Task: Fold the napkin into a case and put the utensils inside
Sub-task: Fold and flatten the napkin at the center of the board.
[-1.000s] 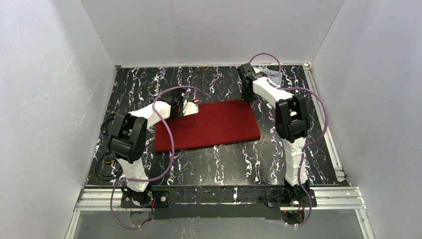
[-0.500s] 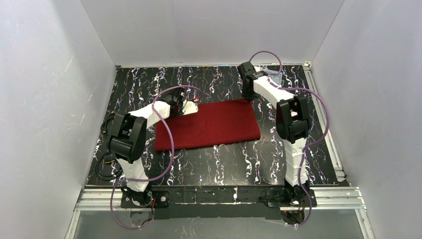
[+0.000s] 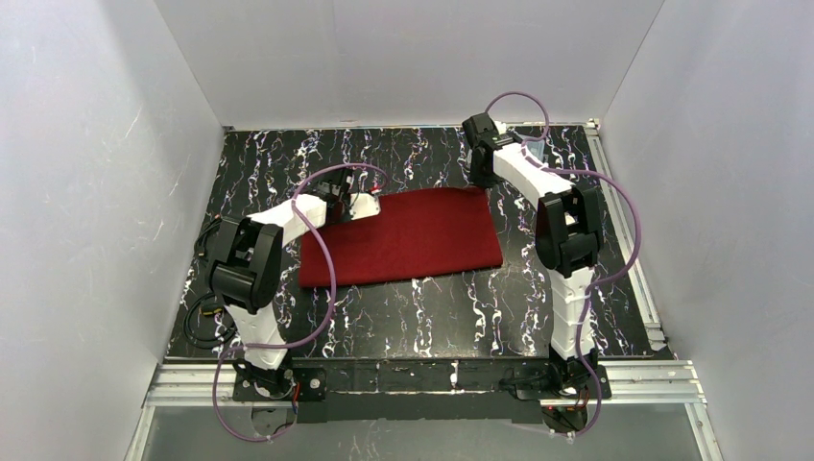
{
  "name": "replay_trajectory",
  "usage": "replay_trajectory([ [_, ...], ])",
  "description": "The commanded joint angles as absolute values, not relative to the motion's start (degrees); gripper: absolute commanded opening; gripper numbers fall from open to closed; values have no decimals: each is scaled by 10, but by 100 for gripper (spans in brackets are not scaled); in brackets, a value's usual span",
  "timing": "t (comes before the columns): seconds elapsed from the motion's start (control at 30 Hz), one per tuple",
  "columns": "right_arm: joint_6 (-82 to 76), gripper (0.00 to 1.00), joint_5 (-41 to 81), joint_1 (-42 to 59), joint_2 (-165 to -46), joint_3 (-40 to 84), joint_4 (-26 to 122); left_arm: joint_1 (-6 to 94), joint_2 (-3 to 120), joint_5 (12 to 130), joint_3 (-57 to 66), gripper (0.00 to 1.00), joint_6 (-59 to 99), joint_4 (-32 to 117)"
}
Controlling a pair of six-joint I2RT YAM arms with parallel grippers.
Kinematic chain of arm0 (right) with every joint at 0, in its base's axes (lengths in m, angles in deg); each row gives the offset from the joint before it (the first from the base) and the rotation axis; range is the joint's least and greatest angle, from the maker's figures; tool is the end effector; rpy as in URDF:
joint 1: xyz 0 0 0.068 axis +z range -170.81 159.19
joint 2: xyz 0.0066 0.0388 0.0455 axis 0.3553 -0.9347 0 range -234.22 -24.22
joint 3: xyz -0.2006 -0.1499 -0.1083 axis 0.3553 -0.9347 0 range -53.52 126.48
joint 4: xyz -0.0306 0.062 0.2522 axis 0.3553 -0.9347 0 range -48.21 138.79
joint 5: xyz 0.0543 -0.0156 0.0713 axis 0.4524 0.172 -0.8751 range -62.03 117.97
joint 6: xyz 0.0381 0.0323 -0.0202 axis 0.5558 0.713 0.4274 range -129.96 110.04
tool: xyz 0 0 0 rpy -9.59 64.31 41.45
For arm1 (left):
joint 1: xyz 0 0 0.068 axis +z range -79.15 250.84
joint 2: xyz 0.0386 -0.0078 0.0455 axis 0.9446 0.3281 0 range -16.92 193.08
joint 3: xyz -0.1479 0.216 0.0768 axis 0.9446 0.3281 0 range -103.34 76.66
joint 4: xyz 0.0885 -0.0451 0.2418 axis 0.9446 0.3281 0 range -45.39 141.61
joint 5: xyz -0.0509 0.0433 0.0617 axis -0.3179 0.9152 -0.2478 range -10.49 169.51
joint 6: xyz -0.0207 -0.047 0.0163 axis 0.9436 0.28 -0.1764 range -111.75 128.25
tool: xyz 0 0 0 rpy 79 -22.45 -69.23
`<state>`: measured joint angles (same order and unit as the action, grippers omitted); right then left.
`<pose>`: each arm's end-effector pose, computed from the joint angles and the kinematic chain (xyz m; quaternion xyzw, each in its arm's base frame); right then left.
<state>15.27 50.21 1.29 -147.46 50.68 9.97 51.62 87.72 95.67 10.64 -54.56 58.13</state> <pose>0.4431 0.1654 0.2205 0.0791 0.9411 -0.0607 0.3231 0.3639 -0.1164 0.1775 0.5802 0.7366 0.2427 0.2489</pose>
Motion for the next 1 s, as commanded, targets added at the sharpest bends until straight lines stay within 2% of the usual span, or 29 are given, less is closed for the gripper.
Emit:
replay_trajectory([
  [0.0, 152, 1, 502, 7, -1480, 541, 113, 520, 893, 961, 91, 0, -534, 587],
  [0.53, 159, 1, 448, 7, -1531, 553, 131, 520, 890, 958, 100, 0, -541, 596],
  [0.57, 159, 5, 446, 7, -1533, 555, 131, 520, 891, 958, 100, 0, -542, 596],
  [0.6, 159, 16, 446, 7, -1535, 556, 131, 520, 891, 957, 100, 0, -541, 596],
  [0.73, 158, 49, 461, 7, -1529, 555, 135, 518, 891, 956, 100, 0, -541, 597],
  [0.8, 154, 61, 471, 8, -1519, 553, 139, 518, 891, 956, 102, 0, -543, 598],
  [0.87, 147, 66, 481, 8, -1508, 552, 142, 518, 890, 956, 104, 0, -543, 597],
  [0.97, 141, 66, 504, 7, -1483, 541, 144, 518, 888, 957, 109, 0, -545, 596],
])
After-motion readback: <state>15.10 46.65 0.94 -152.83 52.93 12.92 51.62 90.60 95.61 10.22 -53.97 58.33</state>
